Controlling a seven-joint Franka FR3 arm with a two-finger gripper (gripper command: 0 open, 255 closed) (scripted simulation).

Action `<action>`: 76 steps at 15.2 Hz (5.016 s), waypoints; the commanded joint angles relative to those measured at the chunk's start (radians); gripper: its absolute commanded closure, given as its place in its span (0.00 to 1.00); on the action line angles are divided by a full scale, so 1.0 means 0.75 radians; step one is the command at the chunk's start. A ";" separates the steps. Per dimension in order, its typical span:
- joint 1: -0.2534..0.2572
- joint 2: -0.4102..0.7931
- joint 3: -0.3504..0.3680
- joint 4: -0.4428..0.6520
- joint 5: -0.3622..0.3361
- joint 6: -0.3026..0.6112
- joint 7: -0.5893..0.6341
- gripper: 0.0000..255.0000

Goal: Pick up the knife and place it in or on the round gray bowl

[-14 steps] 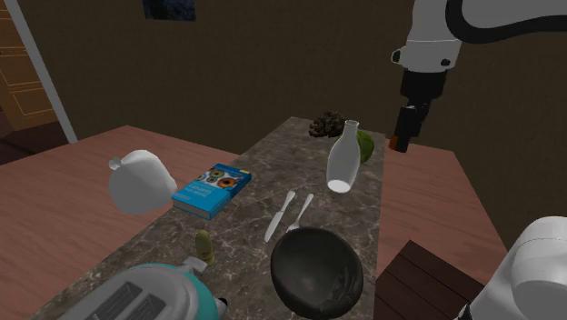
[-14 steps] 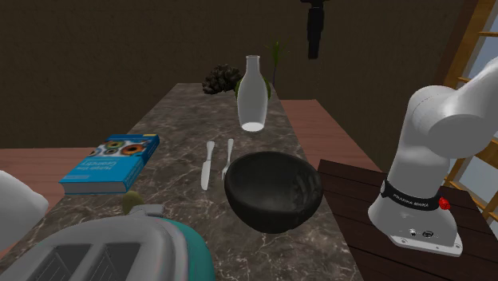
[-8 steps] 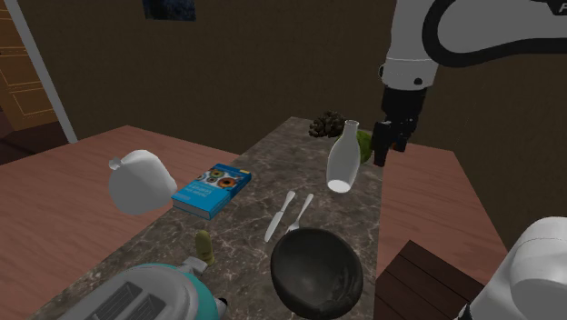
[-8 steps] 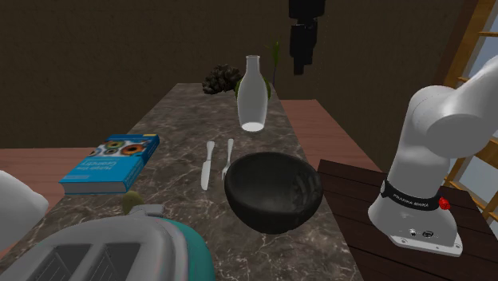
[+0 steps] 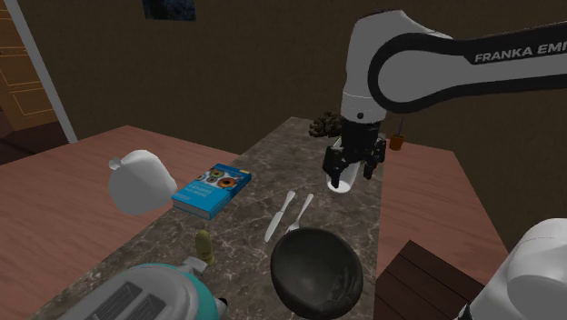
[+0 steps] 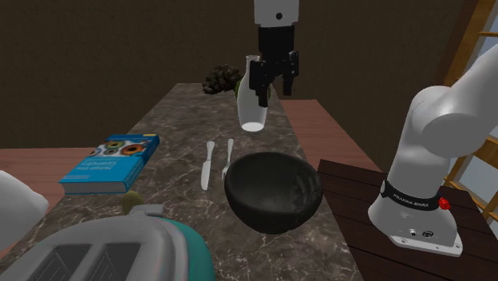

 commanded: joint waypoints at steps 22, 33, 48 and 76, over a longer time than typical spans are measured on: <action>-0.168 0.921 0.314 0.296 -0.281 0.664 1.272 0.00; -0.163 0.953 0.309 0.281 -0.305 0.705 1.289 1.00; -0.173 0.884 0.318 0.322 -0.253 0.607 1.252 1.00; -0.183 0.666 0.316 0.589 -0.118 0.154 1.176 1.00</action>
